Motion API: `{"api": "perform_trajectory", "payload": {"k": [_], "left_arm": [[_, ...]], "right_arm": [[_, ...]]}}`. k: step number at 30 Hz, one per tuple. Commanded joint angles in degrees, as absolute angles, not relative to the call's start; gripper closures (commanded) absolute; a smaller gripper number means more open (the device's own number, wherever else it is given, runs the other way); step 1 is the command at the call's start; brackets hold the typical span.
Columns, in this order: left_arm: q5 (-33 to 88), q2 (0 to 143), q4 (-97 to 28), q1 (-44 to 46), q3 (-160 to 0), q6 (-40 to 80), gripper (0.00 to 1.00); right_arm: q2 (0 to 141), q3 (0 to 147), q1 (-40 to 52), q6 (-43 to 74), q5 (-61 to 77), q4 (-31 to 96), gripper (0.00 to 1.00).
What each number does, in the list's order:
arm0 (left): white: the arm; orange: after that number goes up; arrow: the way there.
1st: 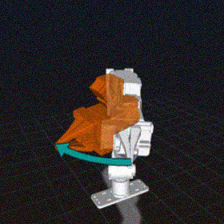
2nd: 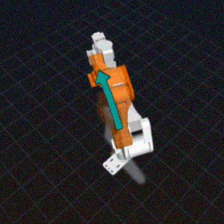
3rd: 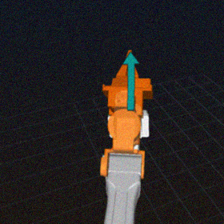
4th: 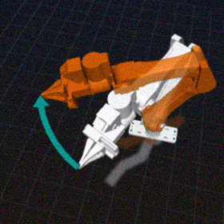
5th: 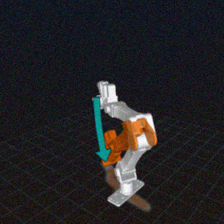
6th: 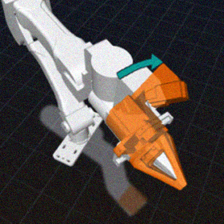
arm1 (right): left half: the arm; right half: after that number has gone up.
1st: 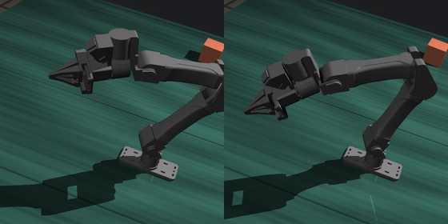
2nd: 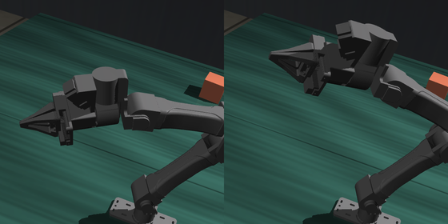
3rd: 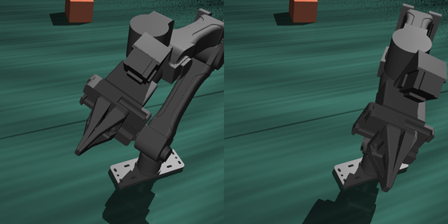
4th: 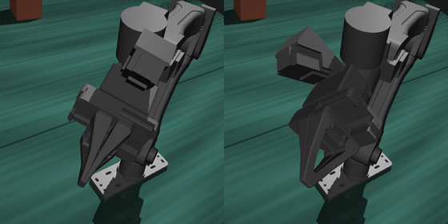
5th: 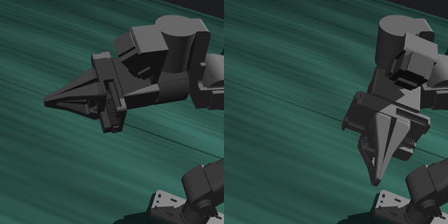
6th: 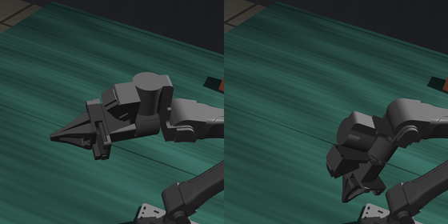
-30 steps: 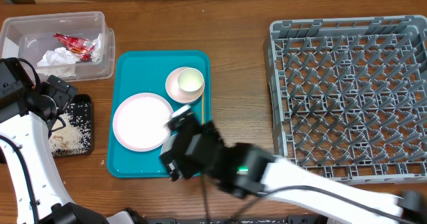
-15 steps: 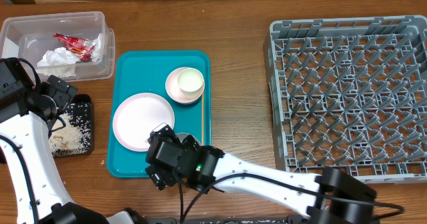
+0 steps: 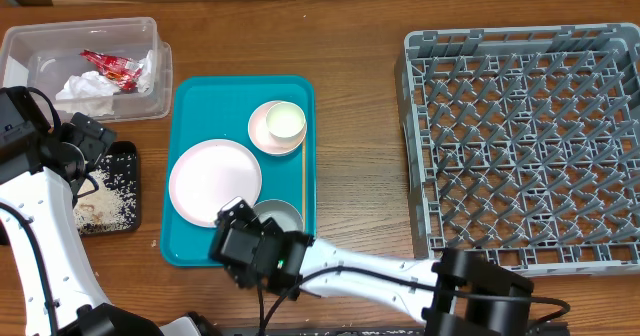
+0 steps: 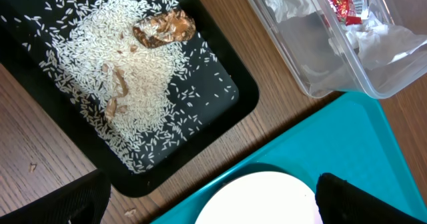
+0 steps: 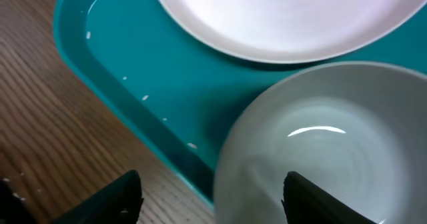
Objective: Sort waste into correct bins and load items into the dishwasher
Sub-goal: 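Move the right gripper to the white bowl and grasp its rim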
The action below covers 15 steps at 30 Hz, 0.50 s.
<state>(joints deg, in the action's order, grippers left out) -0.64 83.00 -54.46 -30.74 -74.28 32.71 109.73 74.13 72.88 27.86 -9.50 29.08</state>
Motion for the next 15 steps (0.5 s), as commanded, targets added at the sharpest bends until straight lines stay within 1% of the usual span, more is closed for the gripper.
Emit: {"api": "perform_trajectory", "payload": {"k": [1, 2, 3, 6, 13, 15], "left_arm": [[-0.40, 83.15, -54.39, -30.72, -74.74, 33.26, 0.00], [-0.40, 83.15, -54.39, -30.72, -74.74, 33.26, 0.00], [-0.40, 83.15, -54.39, -30.72, -74.74, 33.26, 0.00], [-0.40, 83.15, -54.39, -30.72, -74.74, 33.26, 0.00], [-0.40, 83.15, -54.39, -30.72, -74.74, 33.23, 0.00], [-0.40, 83.15, -54.39, -30.72, -74.74, 33.26, 0.00]], "right_arm": [[112.25, 75.07, 75.29, 29.61, -15.84, 28.73, 0.32], [112.77, 75.07, 75.75, 30.48, -17.28, 28.82, 0.33], [113.47, 75.07, 76.36, 30.87, -18.04, 28.69, 0.37], [113.91, 75.07, 76.77, 31.44, -19.33, 28.53, 0.39], [113.91, 75.09, 76.77, 31.57, -20.58, 28.27, 0.50], [113.91, 75.09, 76.77, 31.57, -20.58, 28.16, 0.57]]}}
